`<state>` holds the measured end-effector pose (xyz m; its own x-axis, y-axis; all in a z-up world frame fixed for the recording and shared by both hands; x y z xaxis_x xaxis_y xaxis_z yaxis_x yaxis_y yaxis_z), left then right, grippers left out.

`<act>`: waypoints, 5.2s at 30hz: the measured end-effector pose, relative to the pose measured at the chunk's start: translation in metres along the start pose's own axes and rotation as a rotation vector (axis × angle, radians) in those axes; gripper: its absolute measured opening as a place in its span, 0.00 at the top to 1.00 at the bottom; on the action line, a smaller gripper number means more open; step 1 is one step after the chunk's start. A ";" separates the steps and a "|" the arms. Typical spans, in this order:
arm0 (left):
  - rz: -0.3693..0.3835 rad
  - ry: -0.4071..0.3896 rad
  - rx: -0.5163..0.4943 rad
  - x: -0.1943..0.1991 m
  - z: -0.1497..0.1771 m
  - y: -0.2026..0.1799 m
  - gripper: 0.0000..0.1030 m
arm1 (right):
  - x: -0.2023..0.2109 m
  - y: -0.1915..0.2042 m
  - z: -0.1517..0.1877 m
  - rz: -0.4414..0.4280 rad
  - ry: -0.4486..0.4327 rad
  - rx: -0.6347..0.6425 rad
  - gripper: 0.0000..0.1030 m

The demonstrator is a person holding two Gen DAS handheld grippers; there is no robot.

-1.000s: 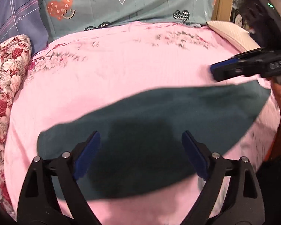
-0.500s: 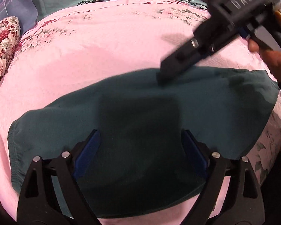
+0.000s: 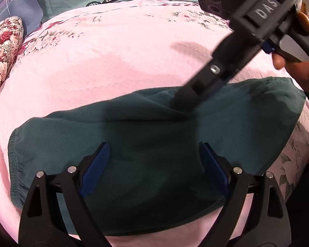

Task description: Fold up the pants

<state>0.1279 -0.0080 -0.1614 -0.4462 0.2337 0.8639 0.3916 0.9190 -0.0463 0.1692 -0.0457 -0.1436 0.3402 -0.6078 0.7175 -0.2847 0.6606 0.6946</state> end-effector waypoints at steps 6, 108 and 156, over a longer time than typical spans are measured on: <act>0.002 -0.008 0.003 0.002 0.001 -0.001 0.12 | 0.015 -0.016 -0.010 0.024 -0.070 -0.025 0.58; -0.104 -0.059 0.029 0.067 0.013 0.010 0.02 | 0.032 0.006 0.111 0.130 -0.541 0.117 0.70; 0.129 -0.041 -0.104 -0.004 -0.040 -0.136 0.02 | 0.243 -0.285 0.333 0.377 -1.097 -0.797 0.91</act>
<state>0.1090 -0.1469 -0.1383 -0.4189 0.3621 0.8327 0.5275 0.8435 -0.1014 0.0342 -0.5285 -0.1495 -0.6092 -0.1262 0.7829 0.5023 0.7026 0.5041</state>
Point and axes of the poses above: each gripper's, at about its wrist camera, not at the fingertips, and x roughly against the way its jaws point, y to its left, z to its underside, the point moved 9 cm from there along -x, roughly the way its jaws point, and after that the axes turned 3 degrees about y, right-handed, at the moved point
